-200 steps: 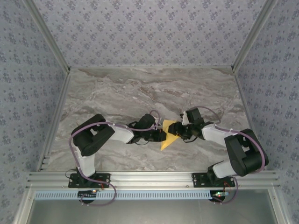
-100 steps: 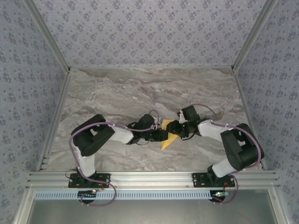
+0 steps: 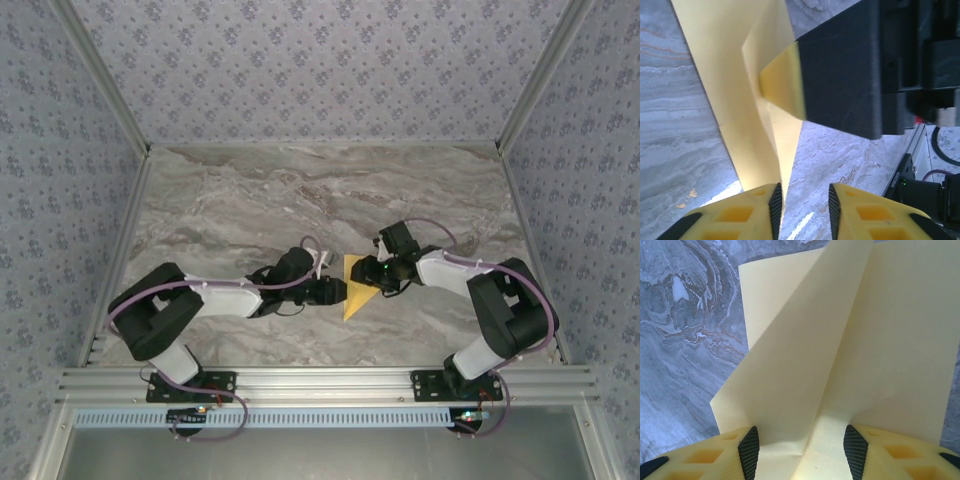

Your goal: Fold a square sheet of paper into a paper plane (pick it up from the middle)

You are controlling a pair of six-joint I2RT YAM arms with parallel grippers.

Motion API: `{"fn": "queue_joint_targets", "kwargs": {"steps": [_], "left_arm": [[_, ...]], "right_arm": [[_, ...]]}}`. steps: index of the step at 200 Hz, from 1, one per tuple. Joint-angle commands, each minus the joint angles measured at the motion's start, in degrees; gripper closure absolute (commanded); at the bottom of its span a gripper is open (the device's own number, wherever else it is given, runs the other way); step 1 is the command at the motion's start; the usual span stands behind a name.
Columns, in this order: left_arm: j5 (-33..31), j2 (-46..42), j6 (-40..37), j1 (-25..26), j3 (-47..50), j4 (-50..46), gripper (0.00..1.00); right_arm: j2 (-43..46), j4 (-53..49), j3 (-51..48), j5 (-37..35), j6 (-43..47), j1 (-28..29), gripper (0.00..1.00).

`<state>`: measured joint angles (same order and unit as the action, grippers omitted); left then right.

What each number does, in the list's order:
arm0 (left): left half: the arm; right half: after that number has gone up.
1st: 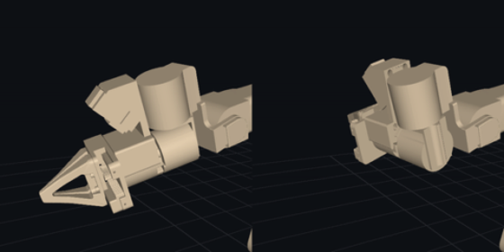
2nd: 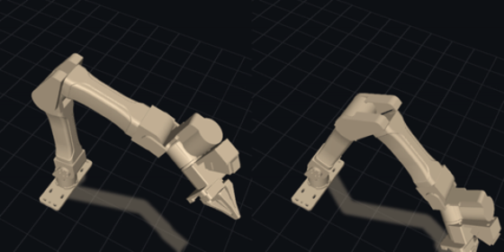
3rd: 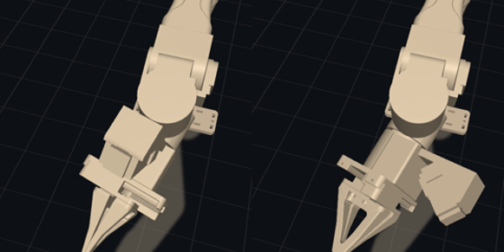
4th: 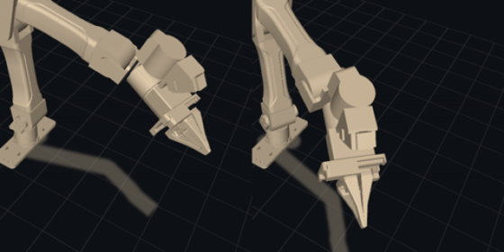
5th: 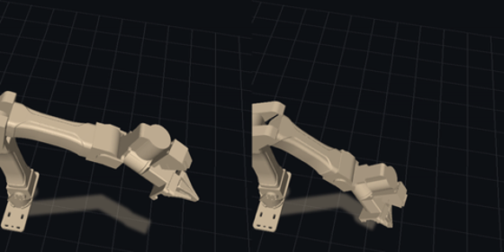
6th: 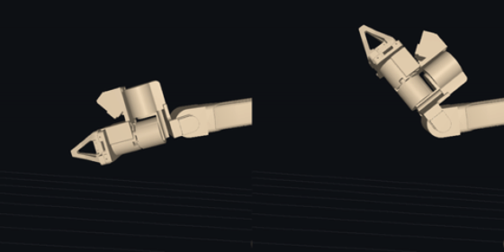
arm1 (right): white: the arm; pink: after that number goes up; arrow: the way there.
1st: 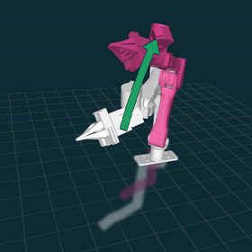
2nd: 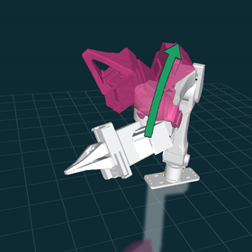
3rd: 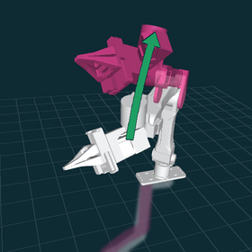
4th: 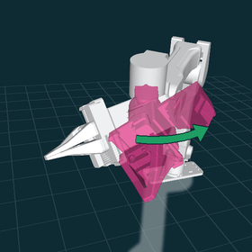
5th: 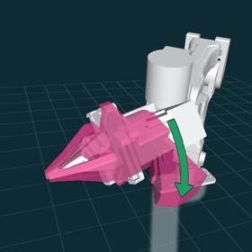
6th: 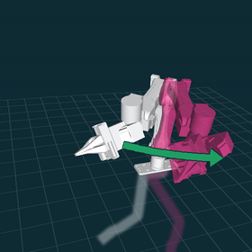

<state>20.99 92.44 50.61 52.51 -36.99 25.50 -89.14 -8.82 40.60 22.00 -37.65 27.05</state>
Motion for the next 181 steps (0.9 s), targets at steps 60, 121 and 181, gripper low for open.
{"fn": "queue_joint_targets", "kwargs": {"steps": [60, 121, 181], "left_arm": [[2.1, 5.2, -2.3, 1.9, -5.3, 1.6, 0.80], [-0.1, 8.4, -2.9, 1.9, -6.9, -2.9, 0.87], [-0.6, 9.9, -2.9, 1.9, -7.3, -3.5, 0.88]], "right_arm": [[-4.3, -7.5, 1.0, -5.8, -0.6, 1.6, 0.37], [-5.5, -9.0, 1.3, -7.5, -1.9, 1.5, 0.36], [-6.7, -10.2, 1.3, -9.2, -1.9, 1.5, 0.40]]}}
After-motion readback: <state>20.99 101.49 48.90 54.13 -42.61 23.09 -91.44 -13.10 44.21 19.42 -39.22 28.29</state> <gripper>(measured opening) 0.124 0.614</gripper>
